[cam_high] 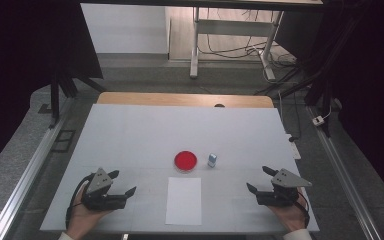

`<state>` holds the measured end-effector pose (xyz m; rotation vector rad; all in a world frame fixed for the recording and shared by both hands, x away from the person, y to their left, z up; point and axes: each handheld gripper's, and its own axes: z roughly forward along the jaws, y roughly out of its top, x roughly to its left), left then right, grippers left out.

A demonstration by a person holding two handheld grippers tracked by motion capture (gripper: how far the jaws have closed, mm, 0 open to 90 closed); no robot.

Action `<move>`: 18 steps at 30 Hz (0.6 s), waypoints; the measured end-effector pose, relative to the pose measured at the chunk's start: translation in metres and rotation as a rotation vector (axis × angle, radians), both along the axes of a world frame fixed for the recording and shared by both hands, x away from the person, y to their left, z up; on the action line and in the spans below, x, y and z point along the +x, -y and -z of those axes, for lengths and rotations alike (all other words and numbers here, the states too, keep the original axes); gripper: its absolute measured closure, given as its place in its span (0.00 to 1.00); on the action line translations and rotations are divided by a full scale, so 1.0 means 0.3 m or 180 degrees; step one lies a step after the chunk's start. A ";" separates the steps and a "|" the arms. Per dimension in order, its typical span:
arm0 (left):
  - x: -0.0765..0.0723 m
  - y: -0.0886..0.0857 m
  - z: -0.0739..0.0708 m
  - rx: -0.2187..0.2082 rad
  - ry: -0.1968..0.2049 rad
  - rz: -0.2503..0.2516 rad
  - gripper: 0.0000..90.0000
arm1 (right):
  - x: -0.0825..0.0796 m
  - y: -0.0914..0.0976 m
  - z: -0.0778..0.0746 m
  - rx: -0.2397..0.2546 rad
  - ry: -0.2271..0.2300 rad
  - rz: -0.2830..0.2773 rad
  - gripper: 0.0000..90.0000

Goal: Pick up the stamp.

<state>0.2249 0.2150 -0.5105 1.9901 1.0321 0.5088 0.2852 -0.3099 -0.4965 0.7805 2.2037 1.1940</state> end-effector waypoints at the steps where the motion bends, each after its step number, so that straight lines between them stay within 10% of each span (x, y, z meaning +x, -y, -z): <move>1: 0.003 -0.008 0.000 -0.0028 -0.0010 -0.0014 0.20 | 0.003 0.002 0.003 -0.0004 -0.0018 0.0005 0.21; 18: 0.006 -0.014 -0.009 -0.0022 -0.0014 0.0035 0.21 | 0.007 0.010 0.005 0.0016 -0.0092 0.0047 0.25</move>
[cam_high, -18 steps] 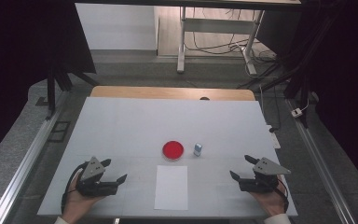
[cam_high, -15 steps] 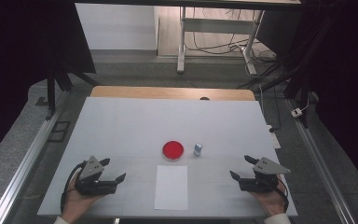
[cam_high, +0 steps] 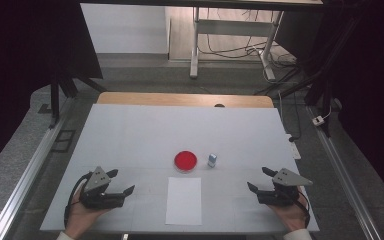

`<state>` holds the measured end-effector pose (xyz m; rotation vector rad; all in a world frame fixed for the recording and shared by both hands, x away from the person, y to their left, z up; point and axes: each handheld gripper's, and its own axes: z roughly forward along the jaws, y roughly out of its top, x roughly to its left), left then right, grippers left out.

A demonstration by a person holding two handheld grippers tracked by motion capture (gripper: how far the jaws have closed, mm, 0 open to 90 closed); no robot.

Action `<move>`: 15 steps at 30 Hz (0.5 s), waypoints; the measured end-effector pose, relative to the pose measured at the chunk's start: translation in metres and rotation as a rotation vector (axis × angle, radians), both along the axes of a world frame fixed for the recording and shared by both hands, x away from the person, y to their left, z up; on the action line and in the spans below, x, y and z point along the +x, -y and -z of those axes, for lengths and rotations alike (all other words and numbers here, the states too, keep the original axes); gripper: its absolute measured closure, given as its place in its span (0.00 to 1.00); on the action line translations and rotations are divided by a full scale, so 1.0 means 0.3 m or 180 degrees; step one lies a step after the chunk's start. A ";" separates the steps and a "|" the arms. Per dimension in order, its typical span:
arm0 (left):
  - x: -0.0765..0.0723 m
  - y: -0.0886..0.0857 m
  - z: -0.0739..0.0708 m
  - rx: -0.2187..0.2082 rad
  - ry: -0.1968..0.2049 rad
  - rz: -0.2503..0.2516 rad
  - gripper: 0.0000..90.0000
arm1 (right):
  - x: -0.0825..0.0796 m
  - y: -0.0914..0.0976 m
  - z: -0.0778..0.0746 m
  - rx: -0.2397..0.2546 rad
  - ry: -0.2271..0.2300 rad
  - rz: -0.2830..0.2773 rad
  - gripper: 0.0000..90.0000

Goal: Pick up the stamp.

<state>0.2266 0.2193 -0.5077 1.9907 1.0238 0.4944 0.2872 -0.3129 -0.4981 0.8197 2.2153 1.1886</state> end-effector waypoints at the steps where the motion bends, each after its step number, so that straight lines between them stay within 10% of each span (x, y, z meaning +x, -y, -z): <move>1: 0.002 0.000 -0.002 0.0000 0.0010 -0.0002 0.21 | 0.002 -0.001 0.002 0.0030 0.0002 -0.0022 0.25; 15: 0.006 0.011 -0.010 -0.0010 0.0032 0.0006 0.22 | 0.002 -0.015 -0.014 -0.0035 -0.0018 0.0019 0.26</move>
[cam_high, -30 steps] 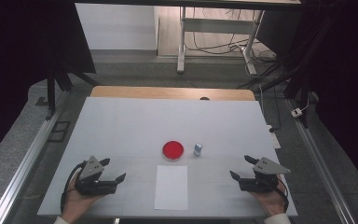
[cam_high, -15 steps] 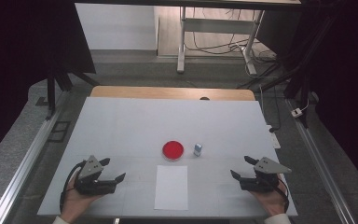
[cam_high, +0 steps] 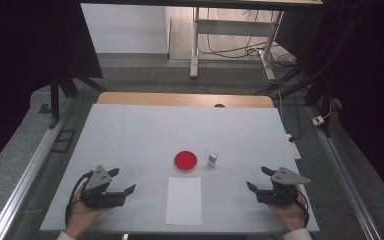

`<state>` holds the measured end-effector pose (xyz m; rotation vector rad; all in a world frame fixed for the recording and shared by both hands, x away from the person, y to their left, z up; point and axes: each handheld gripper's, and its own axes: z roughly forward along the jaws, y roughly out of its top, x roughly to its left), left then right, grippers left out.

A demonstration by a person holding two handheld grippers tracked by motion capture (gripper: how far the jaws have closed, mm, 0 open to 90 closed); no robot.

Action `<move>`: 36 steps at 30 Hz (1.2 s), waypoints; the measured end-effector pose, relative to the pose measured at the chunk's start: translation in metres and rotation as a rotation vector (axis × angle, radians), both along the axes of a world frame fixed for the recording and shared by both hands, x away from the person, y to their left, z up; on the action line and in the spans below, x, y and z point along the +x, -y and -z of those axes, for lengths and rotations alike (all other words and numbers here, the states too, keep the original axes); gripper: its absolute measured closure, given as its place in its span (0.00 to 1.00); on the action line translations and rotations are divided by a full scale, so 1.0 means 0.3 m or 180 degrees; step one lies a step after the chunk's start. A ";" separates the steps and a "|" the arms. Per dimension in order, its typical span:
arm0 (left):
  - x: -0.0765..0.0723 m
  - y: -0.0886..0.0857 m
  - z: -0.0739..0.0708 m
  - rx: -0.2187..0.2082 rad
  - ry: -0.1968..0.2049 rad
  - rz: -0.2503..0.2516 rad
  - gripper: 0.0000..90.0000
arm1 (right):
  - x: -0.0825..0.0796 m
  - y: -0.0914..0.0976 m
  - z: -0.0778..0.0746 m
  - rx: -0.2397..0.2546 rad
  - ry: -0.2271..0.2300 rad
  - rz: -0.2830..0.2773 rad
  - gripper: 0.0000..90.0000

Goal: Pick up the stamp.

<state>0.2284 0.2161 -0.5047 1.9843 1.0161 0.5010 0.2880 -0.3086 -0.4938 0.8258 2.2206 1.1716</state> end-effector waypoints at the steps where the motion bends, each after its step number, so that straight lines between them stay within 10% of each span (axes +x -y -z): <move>1: 0.000 0.000 0.000 0.0000 0.0000 0.0000 0.22 | 0.000 0.000 0.000 0.0000 0.0000 0.0000 0.26; 36: 0.005 0.010 0.007 0.0067 -0.0026 0.0019 0.21 | 0.072 -0.129 -0.138 0.0069 0.0004 -0.0072 0.32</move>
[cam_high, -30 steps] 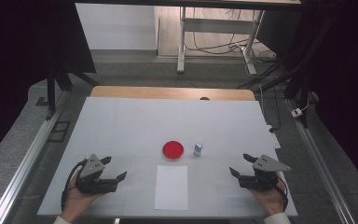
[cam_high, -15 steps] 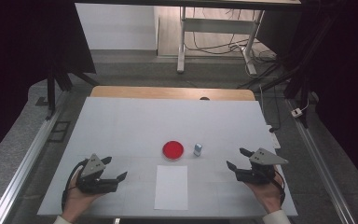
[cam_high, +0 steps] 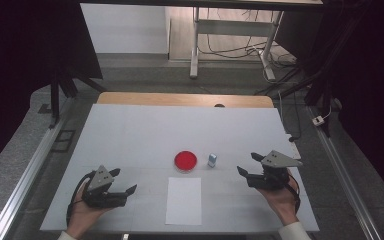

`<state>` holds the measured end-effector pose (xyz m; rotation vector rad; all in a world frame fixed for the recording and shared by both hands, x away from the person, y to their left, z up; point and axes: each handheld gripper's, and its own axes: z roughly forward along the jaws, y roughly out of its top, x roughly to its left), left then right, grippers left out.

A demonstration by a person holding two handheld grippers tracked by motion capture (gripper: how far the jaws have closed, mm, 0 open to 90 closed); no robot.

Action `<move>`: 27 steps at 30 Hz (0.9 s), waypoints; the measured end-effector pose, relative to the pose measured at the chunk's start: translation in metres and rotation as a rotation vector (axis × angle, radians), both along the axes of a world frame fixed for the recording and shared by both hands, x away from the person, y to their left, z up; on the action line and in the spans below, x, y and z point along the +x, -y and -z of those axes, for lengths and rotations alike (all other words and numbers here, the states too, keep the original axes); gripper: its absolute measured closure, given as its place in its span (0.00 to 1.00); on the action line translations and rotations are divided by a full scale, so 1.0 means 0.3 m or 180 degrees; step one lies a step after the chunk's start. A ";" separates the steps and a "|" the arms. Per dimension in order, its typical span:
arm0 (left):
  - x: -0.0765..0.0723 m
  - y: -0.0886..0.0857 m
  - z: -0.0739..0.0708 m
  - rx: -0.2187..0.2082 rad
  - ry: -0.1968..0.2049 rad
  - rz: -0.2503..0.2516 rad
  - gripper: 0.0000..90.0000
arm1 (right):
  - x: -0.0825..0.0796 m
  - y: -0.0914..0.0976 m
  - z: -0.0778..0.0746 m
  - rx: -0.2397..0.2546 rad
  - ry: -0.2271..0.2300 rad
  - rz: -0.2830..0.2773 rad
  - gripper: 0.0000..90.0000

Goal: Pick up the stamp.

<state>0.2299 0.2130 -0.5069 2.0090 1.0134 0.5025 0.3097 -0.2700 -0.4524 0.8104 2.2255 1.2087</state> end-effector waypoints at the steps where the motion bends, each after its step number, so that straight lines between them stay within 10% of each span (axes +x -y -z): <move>1: 0.000 0.000 0.000 -0.0001 -0.0001 0.0000 0.21 | 0.008 -0.010 -0.007 -0.0005 -0.0042 -0.0027 0.32; 27: 0.002 0.003 0.009 -0.0024 -0.0053 0.0014 0.21 | 0.127 -0.203 -0.027 -0.0270 -0.0327 -0.0212 0.33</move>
